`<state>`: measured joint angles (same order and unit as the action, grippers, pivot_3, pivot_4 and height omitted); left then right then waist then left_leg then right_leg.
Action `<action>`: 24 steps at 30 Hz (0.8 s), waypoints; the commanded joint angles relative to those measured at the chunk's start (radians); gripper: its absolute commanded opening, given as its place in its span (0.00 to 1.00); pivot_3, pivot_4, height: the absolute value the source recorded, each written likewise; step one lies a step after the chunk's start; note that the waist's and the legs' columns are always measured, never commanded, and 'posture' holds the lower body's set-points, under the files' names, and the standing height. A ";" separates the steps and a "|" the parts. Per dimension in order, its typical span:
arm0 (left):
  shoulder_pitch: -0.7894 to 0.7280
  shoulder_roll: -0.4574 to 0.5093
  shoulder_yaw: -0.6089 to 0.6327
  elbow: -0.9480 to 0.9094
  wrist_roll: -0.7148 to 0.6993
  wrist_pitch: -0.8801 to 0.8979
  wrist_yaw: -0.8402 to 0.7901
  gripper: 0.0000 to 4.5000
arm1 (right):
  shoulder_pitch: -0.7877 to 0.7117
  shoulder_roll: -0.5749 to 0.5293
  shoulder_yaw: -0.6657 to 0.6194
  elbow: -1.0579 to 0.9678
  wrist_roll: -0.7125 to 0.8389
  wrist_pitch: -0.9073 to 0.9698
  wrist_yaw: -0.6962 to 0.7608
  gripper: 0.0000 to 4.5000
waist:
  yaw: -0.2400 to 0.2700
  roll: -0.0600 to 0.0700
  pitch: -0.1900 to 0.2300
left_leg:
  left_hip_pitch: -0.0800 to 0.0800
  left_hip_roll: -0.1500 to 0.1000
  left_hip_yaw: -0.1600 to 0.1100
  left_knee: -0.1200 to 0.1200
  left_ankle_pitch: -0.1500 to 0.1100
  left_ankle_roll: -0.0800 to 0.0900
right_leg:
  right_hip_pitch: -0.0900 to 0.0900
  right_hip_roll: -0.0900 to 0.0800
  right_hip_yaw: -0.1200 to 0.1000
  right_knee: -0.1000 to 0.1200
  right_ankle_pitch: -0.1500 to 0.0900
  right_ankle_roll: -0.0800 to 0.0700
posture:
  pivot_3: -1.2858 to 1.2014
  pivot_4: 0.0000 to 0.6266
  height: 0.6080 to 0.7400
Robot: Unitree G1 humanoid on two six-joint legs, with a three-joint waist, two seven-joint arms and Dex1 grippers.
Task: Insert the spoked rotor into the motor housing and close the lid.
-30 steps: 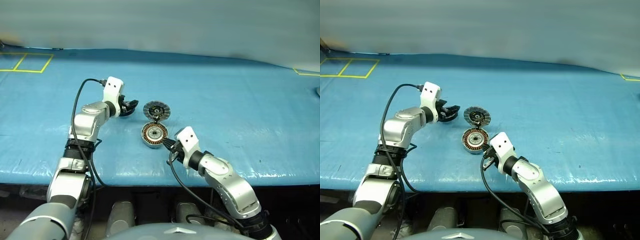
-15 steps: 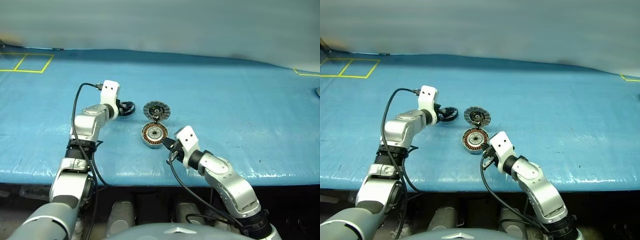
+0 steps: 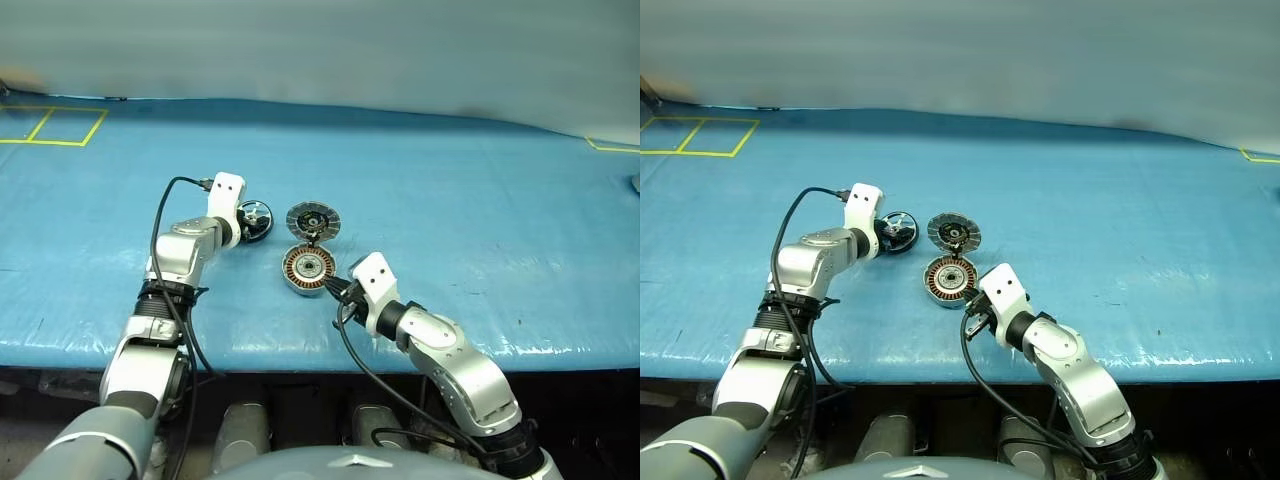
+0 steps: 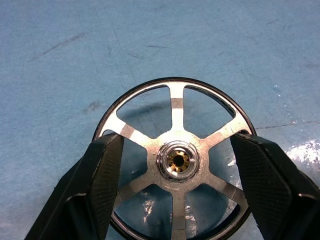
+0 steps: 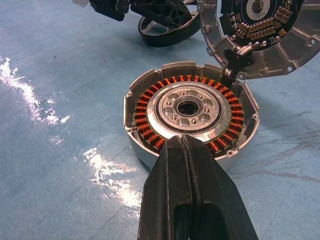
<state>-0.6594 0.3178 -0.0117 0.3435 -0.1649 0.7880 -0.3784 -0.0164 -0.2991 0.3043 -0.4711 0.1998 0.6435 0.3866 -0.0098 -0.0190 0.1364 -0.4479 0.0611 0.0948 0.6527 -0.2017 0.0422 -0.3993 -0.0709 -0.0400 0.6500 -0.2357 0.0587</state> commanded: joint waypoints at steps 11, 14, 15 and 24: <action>0.030 0.044 -0.014 -0.043 0.019 0.047 -0.020 0.29 | -0.021 0.018 -0.005 -0.018 0.000 0.004 -0.002 0.00 | -0.003 0.001 -0.001 | 0.003 0.002 -0.002 0.005 0.001 0.001 | 0.000 -0.001 -0.002 0.000 0.000 -0.006 | 0.52 0.24 1.00; 0.040 0.057 -0.009 -0.064 0.012 0.048 -0.034 0.29 | -0.020 0.018 -0.006 -0.022 0.001 0.009 -0.003 0.00 | -0.004 0.001 -0.001 | 0.003 0.002 -0.002 0.004 0.001 0.001 | -0.001 -0.001 -0.002 0.000 0.000 -0.006 | 0.52 0.24 1.00; 0.046 0.064 -0.007 -0.079 0.008 0.048 -0.042 0.29 | -0.019 0.018 -0.006 -0.024 0.002 0.010 -0.004 0.00 | -0.004 0.001 -0.001 | 0.003 0.002 -0.002 0.004 0.001 0.001 | -0.001 -0.001 -0.002 0.000 0.000 -0.006 | 0.52 0.24 1.00; 0.207 0.265 0.044 -0.397 -0.087 0.044 -0.244 0.29 | 0.043 0.022 -0.062 -0.063 0.053 -0.091 0.036 0.00 | -0.008 0.001 0.000 | 0.001 0.004 0.000 -0.001 0.001 -0.001 | -0.002 -0.001 -0.001 0.002 0.000 -0.008 | 0.52 0.24 1.00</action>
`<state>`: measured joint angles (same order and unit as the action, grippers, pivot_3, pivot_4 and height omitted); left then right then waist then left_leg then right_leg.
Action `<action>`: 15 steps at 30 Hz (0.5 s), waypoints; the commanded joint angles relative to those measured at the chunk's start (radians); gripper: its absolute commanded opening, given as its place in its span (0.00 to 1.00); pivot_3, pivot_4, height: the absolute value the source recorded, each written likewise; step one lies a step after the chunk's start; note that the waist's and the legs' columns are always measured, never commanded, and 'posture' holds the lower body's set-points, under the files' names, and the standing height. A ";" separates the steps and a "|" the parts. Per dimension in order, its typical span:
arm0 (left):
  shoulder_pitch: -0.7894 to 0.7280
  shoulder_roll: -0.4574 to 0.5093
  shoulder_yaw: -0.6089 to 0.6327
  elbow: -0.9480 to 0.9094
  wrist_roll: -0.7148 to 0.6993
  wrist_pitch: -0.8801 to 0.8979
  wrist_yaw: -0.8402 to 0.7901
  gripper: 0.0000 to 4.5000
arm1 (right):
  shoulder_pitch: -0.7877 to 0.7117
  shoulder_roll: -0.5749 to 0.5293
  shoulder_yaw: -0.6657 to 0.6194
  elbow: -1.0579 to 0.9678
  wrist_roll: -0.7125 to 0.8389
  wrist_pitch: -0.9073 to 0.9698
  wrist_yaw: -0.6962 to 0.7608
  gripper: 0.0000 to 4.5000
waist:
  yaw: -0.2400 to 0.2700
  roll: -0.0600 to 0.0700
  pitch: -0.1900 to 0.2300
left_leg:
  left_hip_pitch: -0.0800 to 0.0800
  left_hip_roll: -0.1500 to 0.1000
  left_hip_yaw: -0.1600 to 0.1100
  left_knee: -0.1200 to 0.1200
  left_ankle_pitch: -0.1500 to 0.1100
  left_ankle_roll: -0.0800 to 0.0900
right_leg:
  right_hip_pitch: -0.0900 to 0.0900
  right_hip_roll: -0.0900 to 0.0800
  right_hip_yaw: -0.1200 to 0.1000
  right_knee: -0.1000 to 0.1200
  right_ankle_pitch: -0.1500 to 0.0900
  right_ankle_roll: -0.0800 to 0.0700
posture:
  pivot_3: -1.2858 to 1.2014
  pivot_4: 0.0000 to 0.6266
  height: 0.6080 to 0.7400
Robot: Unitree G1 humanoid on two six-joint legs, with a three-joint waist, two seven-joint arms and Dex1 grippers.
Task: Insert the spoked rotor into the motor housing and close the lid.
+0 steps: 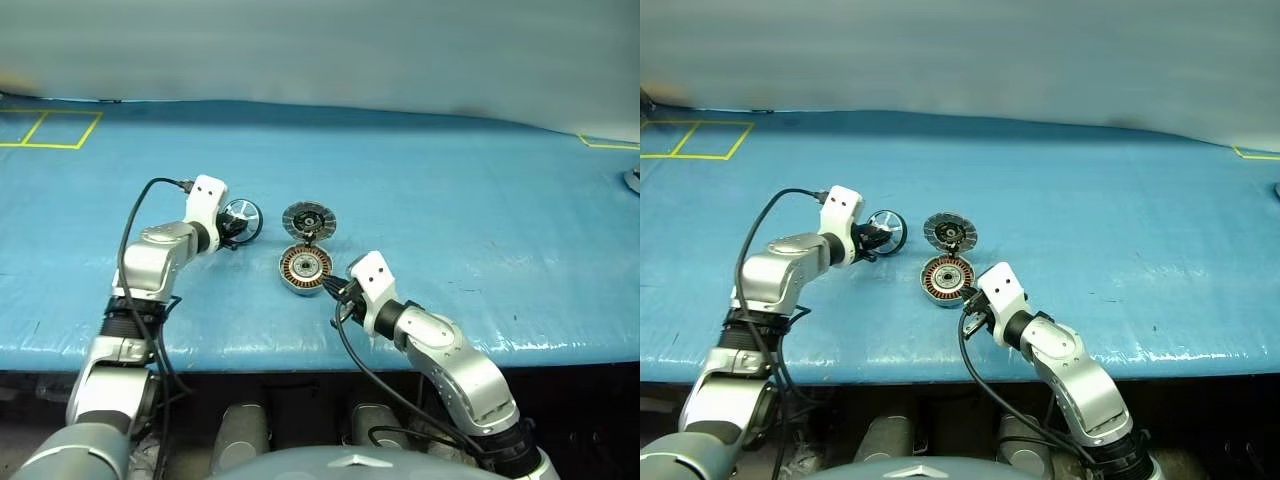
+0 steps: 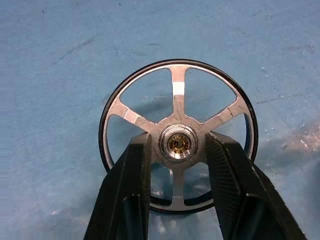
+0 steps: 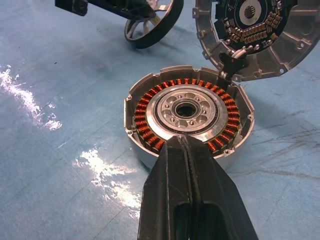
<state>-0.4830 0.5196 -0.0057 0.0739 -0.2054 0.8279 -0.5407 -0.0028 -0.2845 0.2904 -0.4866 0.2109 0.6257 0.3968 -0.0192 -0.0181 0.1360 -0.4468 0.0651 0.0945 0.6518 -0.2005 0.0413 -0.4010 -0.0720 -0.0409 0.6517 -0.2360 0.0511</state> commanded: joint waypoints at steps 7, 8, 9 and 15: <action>0.167 0.218 0.008 -0.358 -0.131 -0.038 -0.266 0.29 | 0.162 0.047 -0.111 0.036 0.069 -0.275 0.045 0.00 | 0.011 0.001 0.001 | -0.001 0.001 0.001 -0.002 -0.001 -0.001 | -0.007 -0.003 -0.001 -0.001 -0.003 -0.004 | 0.52 0.24 1.00; 0.164 0.213 0.000 -0.378 -0.137 -0.034 -0.268 0.29 | 0.175 0.052 -0.115 0.059 0.061 -0.307 0.046 0.00 | 0.011 0.000 0.001 | -0.001 0.001 0.001 -0.002 -0.001 -0.002 | -0.007 -0.004 -0.001 -0.001 -0.003 -0.004 | 0.52 0.24 1.00; 0.158 0.207 -0.007 -0.391 -0.143 -0.027 -0.268 0.29 | 0.184 0.056 -0.117 0.078 0.055 -0.330 0.048 0.00 | 0.011 0.000 0.001 | -0.001 0.000 0.002 -0.002 -0.002 -0.004 | -0.007 -0.005 -0.001 -0.001 -0.003 -0.004 | 0.52 0.24 1.00; 0.069 0.177 -0.108 -0.424 -0.166 -0.035 -0.326 0.29 | 0.221 0.078 -0.105 0.162 0.038 -0.429 0.049 0.00 | 0.009 0.001 0.001 | -0.001 0.000 0.003 -0.001 -0.001 -0.003 | -0.007 -0.005 -0.001 -0.001 -0.002 -0.002 | 0.52 0.24 1.00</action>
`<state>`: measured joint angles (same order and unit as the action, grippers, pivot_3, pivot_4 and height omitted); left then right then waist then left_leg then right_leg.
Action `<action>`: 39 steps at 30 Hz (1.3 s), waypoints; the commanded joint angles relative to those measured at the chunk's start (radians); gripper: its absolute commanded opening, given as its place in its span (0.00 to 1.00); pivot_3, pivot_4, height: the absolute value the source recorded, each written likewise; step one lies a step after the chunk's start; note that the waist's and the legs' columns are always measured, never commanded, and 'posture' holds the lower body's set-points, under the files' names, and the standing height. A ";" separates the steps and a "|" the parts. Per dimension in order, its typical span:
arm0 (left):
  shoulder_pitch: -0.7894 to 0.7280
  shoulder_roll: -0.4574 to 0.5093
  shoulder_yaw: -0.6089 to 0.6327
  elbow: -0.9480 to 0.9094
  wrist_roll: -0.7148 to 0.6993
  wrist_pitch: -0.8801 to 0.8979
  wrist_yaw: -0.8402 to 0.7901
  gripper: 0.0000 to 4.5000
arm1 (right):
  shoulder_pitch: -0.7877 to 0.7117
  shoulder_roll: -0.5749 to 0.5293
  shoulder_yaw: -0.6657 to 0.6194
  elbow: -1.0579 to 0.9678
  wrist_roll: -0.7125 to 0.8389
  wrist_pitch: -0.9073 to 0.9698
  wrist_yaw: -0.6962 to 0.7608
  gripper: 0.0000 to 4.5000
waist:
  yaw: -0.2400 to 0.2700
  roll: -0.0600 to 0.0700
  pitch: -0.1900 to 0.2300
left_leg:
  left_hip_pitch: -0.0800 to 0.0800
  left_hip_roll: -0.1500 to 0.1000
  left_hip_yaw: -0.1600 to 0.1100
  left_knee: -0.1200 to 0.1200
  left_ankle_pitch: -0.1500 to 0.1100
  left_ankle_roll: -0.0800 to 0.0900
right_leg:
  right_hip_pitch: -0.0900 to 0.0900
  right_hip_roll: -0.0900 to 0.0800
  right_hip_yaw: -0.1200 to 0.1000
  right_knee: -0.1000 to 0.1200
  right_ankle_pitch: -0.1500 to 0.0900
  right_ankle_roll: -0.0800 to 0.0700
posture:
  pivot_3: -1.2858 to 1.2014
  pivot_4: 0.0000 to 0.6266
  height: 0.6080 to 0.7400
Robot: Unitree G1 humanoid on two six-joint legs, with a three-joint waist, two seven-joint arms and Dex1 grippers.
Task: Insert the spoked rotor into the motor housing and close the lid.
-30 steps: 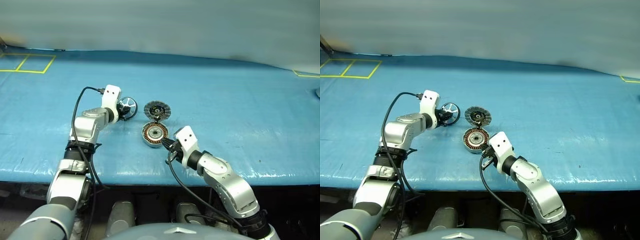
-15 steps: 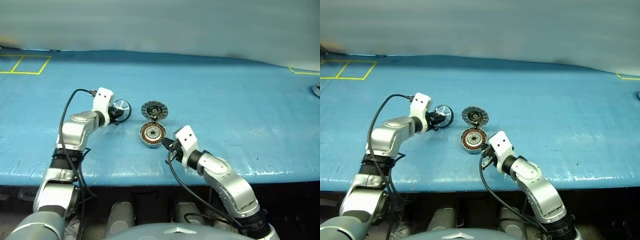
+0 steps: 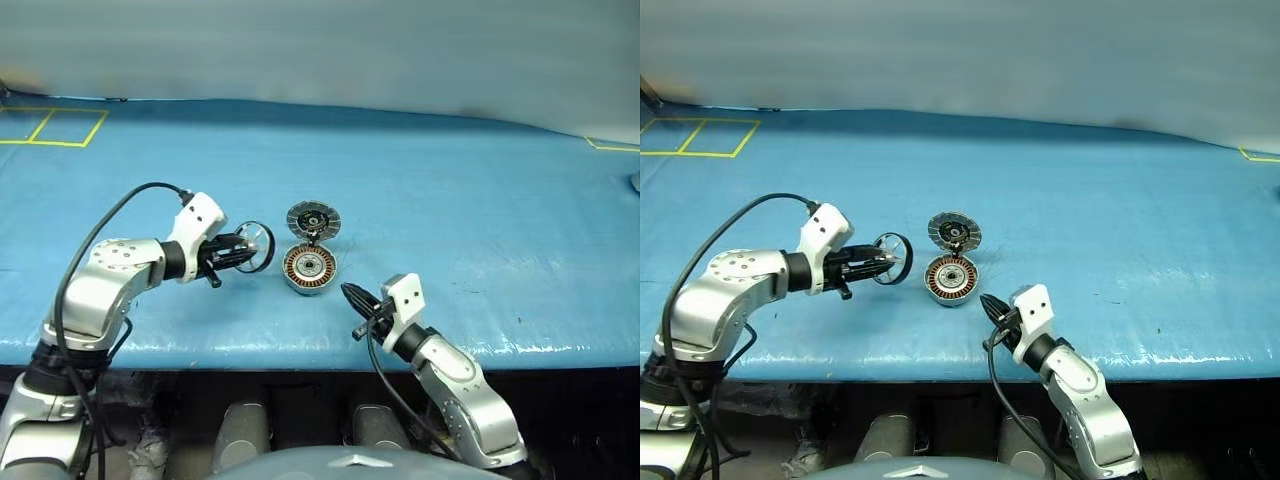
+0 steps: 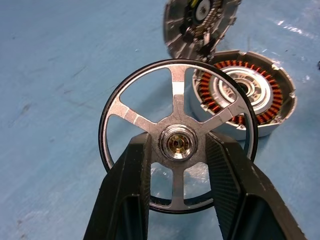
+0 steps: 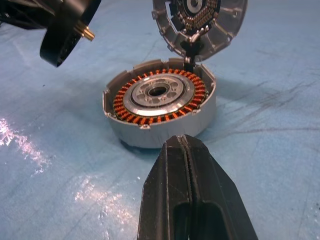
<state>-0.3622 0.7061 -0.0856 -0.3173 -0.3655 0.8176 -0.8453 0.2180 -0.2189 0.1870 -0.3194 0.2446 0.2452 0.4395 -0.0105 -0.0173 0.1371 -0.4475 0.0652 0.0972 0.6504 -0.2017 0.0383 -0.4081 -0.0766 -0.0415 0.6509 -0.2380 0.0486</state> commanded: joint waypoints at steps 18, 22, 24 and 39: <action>-0.251 -0.097 -0.287 0.186 0.121 -0.152 -0.135 0.29 | -0.003 0.025 0.015 0.012 -0.030 -0.076 -0.013 0.00 | 0.000 0.000 0.000 | 0.000 -0.004 0.000 0.000 0.003 0.004 | 0.000 0.004 0.002 0.001 0.000 0.000 | 0.52 0.24 1.00; -0.253 -0.106 -0.301 0.223 0.156 -0.167 -0.128 0.29 | -0.004 0.025 0.016 0.011 -0.035 -0.075 -0.014 0.00 | 0.001 0.000 0.000 | 0.000 -0.003 0.000 0.001 0.003 0.004 | 0.000 0.004 0.002 0.001 0.000 0.000 | 0.52 0.24 1.00; -0.255 -0.113 -0.296 0.236 0.166 -0.165 -0.122 0.29 | -0.004 0.025 0.016 0.011 -0.037 -0.074 -0.014 0.00 | 0.001 0.000 0.000 | 0.000 -0.003 0.000 0.001 0.003 0.004 | 0.000 0.004 0.002 0.001 0.000 0.000 | 0.52 0.24 1.00; -0.267 -0.090 -0.304 0.240 0.198 -0.139 -0.169 0.29 | -0.015 0.025 0.024 0.032 -0.058 -0.066 -0.026 0.00 | 0.000 0.000 0.000 | 0.000 -0.002 0.000 0.005 0.003 0.003 | -0.002 0.004 0.003 0.009 -0.001 -0.002 | 0.52 0.24 1.00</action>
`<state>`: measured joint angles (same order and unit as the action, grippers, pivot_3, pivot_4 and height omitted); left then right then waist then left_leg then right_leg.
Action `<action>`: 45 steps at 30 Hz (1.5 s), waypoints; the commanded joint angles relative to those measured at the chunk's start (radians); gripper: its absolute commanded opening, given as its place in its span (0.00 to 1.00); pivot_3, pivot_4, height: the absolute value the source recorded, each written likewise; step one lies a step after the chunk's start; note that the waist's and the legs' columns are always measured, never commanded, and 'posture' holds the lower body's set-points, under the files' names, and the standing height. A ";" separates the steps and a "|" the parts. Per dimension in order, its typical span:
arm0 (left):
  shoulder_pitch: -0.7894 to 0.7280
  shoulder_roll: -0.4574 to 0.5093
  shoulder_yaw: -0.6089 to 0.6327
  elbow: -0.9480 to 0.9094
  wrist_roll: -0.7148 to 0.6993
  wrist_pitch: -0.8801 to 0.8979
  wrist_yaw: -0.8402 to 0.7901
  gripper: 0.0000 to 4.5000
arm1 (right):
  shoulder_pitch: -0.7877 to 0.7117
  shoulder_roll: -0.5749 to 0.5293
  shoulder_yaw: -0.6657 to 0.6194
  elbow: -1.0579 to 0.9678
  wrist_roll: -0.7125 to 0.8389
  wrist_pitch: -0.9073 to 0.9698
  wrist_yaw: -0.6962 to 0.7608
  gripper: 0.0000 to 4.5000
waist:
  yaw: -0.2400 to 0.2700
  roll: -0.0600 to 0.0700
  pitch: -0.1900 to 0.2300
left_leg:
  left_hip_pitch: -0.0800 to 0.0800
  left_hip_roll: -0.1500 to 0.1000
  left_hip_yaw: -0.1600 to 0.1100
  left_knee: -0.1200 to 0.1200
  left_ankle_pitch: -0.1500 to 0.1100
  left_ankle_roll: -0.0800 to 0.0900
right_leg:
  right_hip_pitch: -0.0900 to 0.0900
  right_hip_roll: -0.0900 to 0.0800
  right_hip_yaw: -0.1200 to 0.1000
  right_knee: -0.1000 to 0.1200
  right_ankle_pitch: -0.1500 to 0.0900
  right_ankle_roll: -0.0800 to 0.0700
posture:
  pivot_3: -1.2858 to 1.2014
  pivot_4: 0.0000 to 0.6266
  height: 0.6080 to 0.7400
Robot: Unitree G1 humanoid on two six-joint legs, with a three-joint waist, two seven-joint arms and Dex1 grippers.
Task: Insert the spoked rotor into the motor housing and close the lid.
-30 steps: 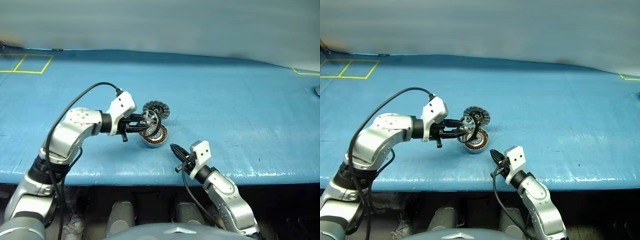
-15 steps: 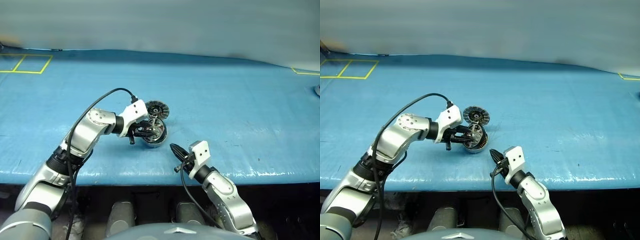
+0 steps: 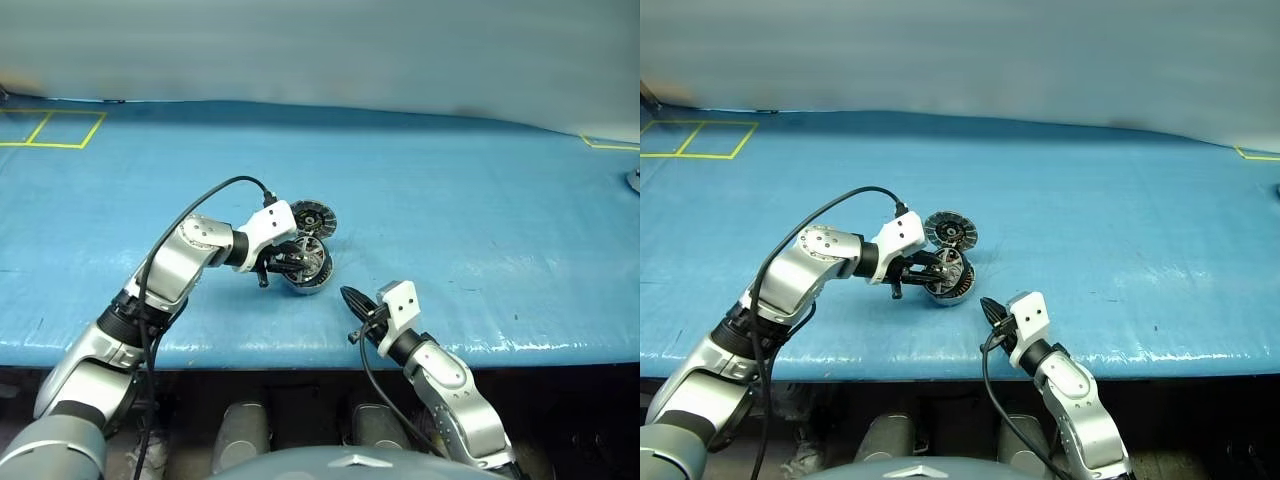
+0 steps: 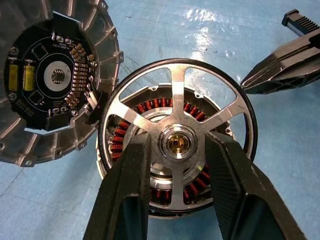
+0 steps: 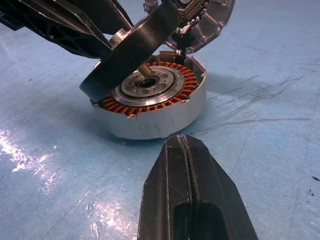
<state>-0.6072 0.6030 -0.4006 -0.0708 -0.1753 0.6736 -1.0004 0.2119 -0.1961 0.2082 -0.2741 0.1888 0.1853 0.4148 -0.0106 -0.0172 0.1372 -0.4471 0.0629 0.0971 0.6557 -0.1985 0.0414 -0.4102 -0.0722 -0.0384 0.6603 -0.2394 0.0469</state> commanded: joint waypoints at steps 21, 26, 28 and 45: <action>-0.014 -0.014 0.087 -0.085 -0.078 0.051 -0.033 0.83 | -0.026 0.002 -0.019 -0.015 -0.005 0.032 -0.006 0.00 | 0.000 0.000 0.000 | 0.000 0.000 0.000 0.000 0.000 0.000 | 0.000 0.000 0.000 0.000 0.000 0.000 | 0.52 0.24 1.00; 0.089 -0.022 0.182 -0.212 -0.198 0.120 -0.006 0.53 | -0.057 0.010 -0.066 -0.055 0.018 0.066 -0.035 0.00 | -0.002 0.000 0.000 | 0.000 0.004 0.000 0.000 0.000 0.000 | 0.001 0.000 0.001 0.000 0.000 0.000 | 0.52 0.24 1.00; 0.171 -0.049 0.231 -0.266 -0.222 0.135 0.063 0.38 | -0.106 0.000 -0.080 -0.072 -0.012 0.132 -0.077 0.00 | -0.004 0.001 0.000 | 0.000 0.005 0.000 0.000 0.000 0.000 | 0.001 0.000 0.001 0.001 0.000 0.000 | 0.52 0.24 1.00; 0.892 -0.339 0.221 -0.365 0.004 -0.589 0.474 0.01 | -0.864 -0.081 -0.026 0.378 -0.180 0.378 -0.052 0.00 | -0.001 0.004 0.002 | 0.000 0.003 0.004 0.000 -0.001 0.001 | -0.002 -0.006 0.000 0.001 0.002 -0.002 | 0.52 0.24 1.00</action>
<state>0.2744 0.2744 -0.1673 -0.4485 -0.1849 0.1693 -0.5297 -0.6192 -0.2700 0.1826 0.0473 0.0091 0.6047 0.3241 -0.0114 -0.0128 0.1396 -0.4473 0.0660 0.1014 0.6553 -0.1991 0.0428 -0.4124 -0.0782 -0.0384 0.6607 -0.2373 0.0453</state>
